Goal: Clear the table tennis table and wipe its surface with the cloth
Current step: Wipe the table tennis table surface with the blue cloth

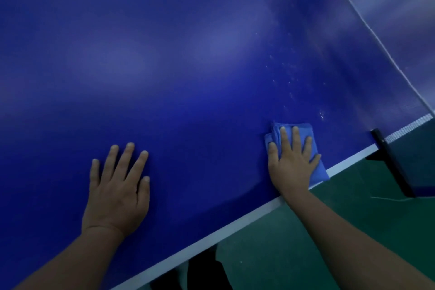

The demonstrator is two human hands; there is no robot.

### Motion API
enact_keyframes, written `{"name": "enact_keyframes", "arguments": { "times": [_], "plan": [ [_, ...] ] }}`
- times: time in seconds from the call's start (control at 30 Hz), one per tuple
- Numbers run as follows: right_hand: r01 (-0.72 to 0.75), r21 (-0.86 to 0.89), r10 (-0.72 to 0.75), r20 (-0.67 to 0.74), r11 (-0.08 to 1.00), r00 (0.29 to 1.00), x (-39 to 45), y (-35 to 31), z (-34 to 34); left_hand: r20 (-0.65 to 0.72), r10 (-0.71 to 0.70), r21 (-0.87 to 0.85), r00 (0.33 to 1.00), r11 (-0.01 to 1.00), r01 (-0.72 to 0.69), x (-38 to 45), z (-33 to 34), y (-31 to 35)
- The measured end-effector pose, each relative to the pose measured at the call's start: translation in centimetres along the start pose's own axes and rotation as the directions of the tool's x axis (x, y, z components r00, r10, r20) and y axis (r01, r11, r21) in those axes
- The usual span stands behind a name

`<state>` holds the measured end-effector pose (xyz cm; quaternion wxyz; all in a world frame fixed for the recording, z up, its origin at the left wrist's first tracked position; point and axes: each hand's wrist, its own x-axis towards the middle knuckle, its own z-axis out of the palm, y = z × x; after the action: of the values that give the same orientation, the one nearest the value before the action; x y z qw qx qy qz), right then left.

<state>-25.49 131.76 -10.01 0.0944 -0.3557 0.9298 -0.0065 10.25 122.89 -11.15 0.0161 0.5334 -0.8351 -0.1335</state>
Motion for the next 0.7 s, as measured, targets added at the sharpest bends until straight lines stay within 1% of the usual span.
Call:
{"name": "enact_keyframes", "arguments": {
  "times": [0.07, 0.13, 0.2, 0.27, 0.37, 0.43, 0.5, 0.57, 0.6, 0.7],
  "plan": [
    [0.059, -0.005, -0.059, 0.025, 0.998, 0.998, -0.9, -2.0, 0.2, 0.007, -0.008, 0.002, 1.0, 1.0, 0.008, 0.1, 0.0, 0.1],
    [0.154, 0.0, -0.154, 0.06, 0.988, 0.986, 0.0, -4.1, 0.2, 0.005, -0.012, 0.02, 1.0, 1.0, 0.012, 0.1, 0.0, 0.1],
    [0.242, 0.011, -0.242, 0.058, 0.97, 0.968, 2.5, -6.7, 0.0, -0.038, 0.0, 0.048, 0.999, 0.999, 0.001, 0.1, 0.0, 0.2],
    [0.311, 0.027, -0.312, 0.039, 0.95, 0.949, 5.9, -9.9, -0.1, -0.113, -0.004, 0.036, 0.994, 0.999, 0.008, 0.6, -0.1, 1.0],
    [0.393, 0.057, -0.394, 0.022, 0.918, 0.919, 11.8, -15.6, -0.3, -0.184, -0.028, -0.02, 0.983, 0.999, 0.024, 3.8, -0.2, 4.8],
    [0.429, 0.063, -0.431, 0.019, 0.901, 0.902, 15.6, -18.9, -0.6, -0.179, -0.034, -0.069, 0.983, 0.997, 0.022, 7.3, 0.1, 8.6],
    [0.455, 0.065, -0.458, 0.028, 0.888, 0.889, 18.8, -20.5, -1.1, -0.158, -0.027, -0.097, 0.987, 0.995, 0.012, 10.5, 0.7, 11.9],
    [0.446, 0.065, -0.449, 0.027, 0.893, 0.893, 20.9, -19.5, -1.3, -0.135, -0.004, -0.076, 0.991, 0.997, -0.006, 12.8, 1.4, 13.7],
    [0.414, 0.08, -0.417, 0.017, 0.907, 0.909, 21.3, -17.7, -1.4, -0.116, 0.003, -0.048, 0.993, 0.999, -0.009, 13.2, 1.7, 14.1],
    [0.227, 0.126, -0.228, -0.013, 0.966, 0.974, 19.3, -8.1, -1.8, -0.08, 0.007, -0.008, 0.997, 1.0, -0.007, 13.4, 2.0, 14.1]
  ]
}}
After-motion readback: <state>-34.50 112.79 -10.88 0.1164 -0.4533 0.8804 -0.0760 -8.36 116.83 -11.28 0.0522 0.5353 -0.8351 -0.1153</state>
